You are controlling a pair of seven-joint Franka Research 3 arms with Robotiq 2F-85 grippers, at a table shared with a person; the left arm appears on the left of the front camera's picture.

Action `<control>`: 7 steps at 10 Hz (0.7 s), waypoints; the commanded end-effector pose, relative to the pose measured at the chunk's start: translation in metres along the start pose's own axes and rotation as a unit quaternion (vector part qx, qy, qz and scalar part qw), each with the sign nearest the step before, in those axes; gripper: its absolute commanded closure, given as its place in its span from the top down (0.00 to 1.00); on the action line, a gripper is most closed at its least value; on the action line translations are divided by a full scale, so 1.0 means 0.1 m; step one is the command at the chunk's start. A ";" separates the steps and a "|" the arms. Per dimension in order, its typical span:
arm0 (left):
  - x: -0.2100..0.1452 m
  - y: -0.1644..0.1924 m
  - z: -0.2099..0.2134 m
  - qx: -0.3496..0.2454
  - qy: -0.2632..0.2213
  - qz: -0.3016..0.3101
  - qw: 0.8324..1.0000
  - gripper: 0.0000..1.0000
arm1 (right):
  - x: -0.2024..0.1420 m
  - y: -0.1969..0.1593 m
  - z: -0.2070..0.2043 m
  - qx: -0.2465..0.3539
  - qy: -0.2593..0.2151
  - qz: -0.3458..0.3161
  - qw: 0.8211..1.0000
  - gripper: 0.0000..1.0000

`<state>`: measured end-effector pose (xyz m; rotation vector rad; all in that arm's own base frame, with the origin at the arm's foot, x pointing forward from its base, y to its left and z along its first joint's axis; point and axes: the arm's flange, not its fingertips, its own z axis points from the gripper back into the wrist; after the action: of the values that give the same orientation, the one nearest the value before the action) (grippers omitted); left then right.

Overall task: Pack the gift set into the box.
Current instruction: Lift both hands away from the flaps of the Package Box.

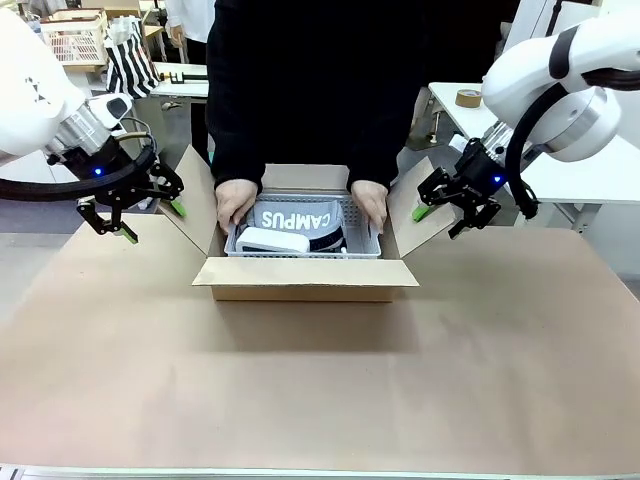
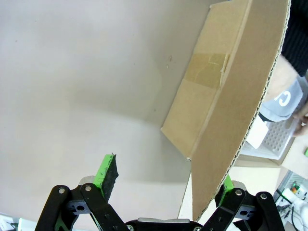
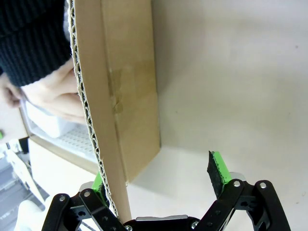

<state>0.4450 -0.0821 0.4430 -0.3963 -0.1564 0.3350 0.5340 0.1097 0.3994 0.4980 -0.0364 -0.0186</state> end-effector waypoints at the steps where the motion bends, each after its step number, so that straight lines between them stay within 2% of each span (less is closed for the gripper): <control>1: 0.00 -0.01 0.02 0.007 -0.001 0.004 1.000 1.00 | 0.01 0.03 -0.01 -0.009 -0.003 0.007 1.000 1.00; 7: 0.00 -0.01 0.02 0.007 -0.001 0.004 1.000 1.00 | 0.01 0.03 -0.01 -0.009 -0.003 0.007 1.000 1.00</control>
<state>0.4450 -0.0821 0.4430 -0.3963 -0.1564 0.3350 0.5341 0.1097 0.3994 0.4980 -0.0367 -0.0186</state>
